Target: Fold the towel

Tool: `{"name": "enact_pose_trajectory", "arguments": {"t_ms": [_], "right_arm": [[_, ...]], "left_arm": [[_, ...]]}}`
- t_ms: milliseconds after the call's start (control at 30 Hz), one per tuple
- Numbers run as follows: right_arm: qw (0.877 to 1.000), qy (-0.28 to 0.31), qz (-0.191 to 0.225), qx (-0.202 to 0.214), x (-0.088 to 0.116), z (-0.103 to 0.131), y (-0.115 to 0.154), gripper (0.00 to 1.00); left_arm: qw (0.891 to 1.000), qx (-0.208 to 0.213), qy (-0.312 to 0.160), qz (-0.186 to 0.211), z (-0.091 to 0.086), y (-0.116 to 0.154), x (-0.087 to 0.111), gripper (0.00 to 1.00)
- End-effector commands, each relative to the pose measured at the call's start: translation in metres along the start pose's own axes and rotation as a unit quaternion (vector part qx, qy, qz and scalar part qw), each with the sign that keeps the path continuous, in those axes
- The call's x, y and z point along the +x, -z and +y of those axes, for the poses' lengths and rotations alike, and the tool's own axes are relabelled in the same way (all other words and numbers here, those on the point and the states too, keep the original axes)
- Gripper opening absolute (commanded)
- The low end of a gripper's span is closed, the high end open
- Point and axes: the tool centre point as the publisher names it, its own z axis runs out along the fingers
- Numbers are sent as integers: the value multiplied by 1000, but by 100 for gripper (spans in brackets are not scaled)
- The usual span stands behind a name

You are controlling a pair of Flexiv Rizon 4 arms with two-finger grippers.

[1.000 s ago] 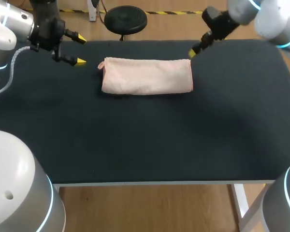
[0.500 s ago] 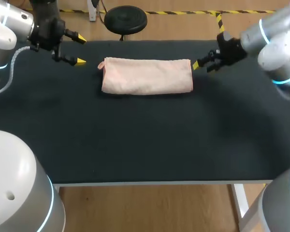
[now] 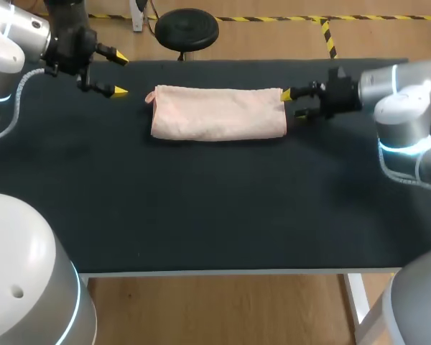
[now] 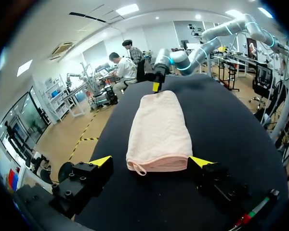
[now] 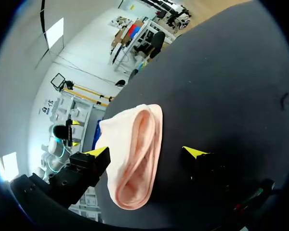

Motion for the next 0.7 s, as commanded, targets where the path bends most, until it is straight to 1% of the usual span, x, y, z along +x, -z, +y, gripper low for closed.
{"name": "enact_pose_trajectory", "arguments": {"t_ms": [33, 167, 233, 367, 467, 500, 567, 600, 667, 700], "right_arm": [[1000, 4, 15, 1, -6, -2, -12, 100], [1000, 11, 16, 7, -1, -1, -14, 100], [1000, 24, 8, 13, 3, -1, -12, 100], [1000, 24, 4, 18, 9, 0, -10, 100], [999, 22, 2, 29, 11, 1, -11, 100], [999, 21, -1, 45, 11, 2, -13, 100], [999, 19, 1, 47, 13, 3, -14, 100], [998, 17, -2, 60, 14, 4, -13, 100], [998, 18, -1, 61, 18, 5, -13, 100], [997, 20, -4, 69, 20, 6, -12, 100]], "left_arm": [[1000, 1, -1, -2, 1, -1, 1, 100], [1000, 1, -1, -2, 1, -1, 1, 100], [1000, 1, -1, -2, 1, -1, 1, 100], [1000, 1, -1, -2, 1, -1, 1, 100], [1000, 1, -1, -2, 1, -1, 1, 100], [1000, 1, -1, -2, 1, -1, 1, 100], [1000, 1, -1, -2, 1, -1, 1, 100], [1000, 1, -1, -2, 1, -1, 1, 100], [1000, 1, -1, -2, 1, -1, 1, 100], [1000, 1, -1, -2, 1, -1, 1, 100]]}}
